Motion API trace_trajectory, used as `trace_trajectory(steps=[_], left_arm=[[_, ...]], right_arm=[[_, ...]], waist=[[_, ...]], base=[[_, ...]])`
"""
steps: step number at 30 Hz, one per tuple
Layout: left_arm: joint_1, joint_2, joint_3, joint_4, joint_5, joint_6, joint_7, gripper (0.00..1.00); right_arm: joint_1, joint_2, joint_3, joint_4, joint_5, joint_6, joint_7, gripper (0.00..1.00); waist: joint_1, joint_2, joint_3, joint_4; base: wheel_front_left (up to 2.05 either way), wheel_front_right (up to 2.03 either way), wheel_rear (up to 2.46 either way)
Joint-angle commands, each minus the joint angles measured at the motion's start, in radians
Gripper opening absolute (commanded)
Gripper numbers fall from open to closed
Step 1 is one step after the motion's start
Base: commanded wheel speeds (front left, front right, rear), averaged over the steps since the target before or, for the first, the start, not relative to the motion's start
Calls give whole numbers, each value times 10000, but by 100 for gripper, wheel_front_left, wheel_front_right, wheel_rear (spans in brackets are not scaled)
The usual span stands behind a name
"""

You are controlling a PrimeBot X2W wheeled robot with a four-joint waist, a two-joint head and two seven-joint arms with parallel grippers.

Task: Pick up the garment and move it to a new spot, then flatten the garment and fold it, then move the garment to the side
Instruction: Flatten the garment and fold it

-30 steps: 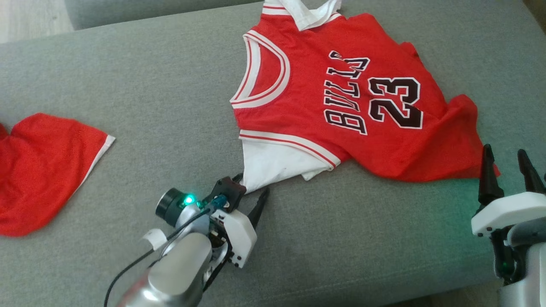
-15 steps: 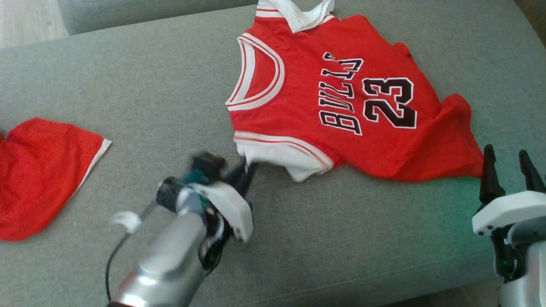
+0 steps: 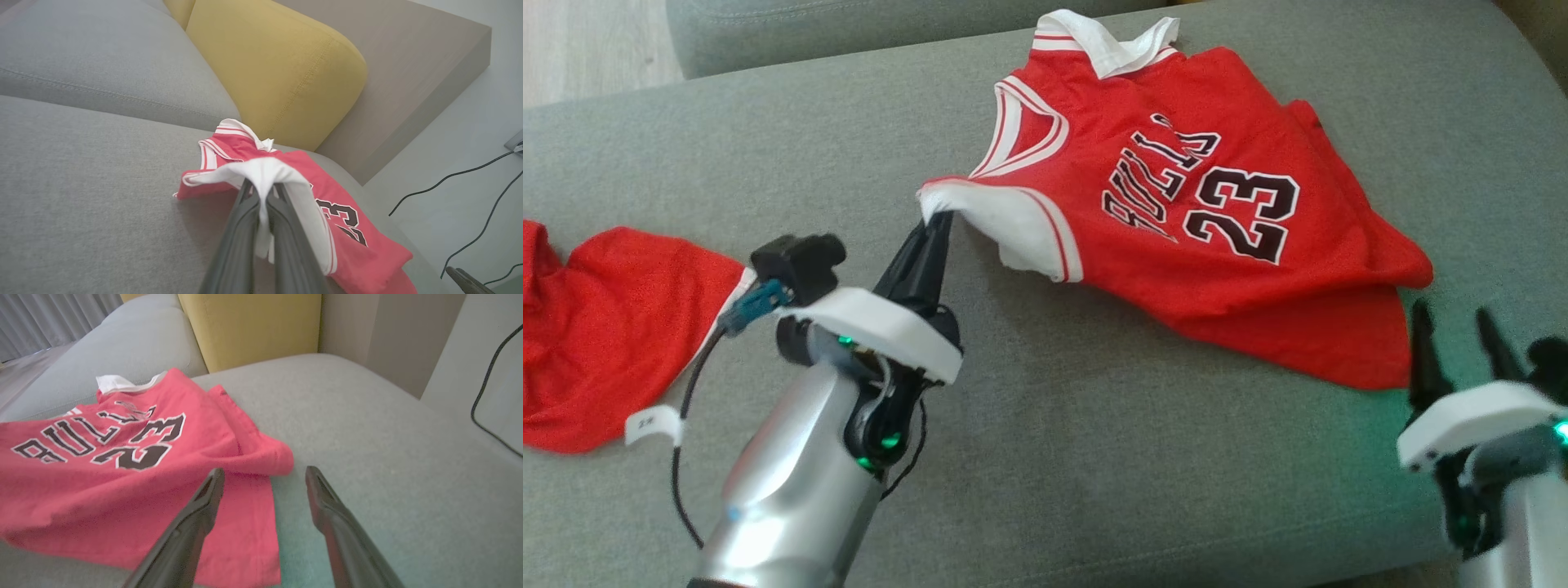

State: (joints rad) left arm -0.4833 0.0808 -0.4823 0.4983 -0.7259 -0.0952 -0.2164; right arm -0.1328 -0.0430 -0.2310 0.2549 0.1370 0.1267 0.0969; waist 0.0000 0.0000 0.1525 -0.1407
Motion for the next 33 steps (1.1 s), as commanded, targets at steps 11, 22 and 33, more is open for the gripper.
trace_trajectory(steps=[11, 22, 33], left_arm=[[79, 465, 385, -935, -61, 445, 122, 0], [123, 519, 230, -1168, -32, 552, 266, 0], [126, 552, 144, -1219, -57, 609, 315, 0]], right_arm=[[230, -72, 927, 673, 579, 40, -89, 100], [-656, -72, 677, 2067, -46, 40, -422, 100], [-1061, -72, 621, 2816, -168, 40, -788, 100]], waist=[[0, 0, 114, -211], [0, 0, 285, -78], [0, 0, 354, 10]], base=[[0, 0, 0], [0, 0, 0], [0, 0, 0]])
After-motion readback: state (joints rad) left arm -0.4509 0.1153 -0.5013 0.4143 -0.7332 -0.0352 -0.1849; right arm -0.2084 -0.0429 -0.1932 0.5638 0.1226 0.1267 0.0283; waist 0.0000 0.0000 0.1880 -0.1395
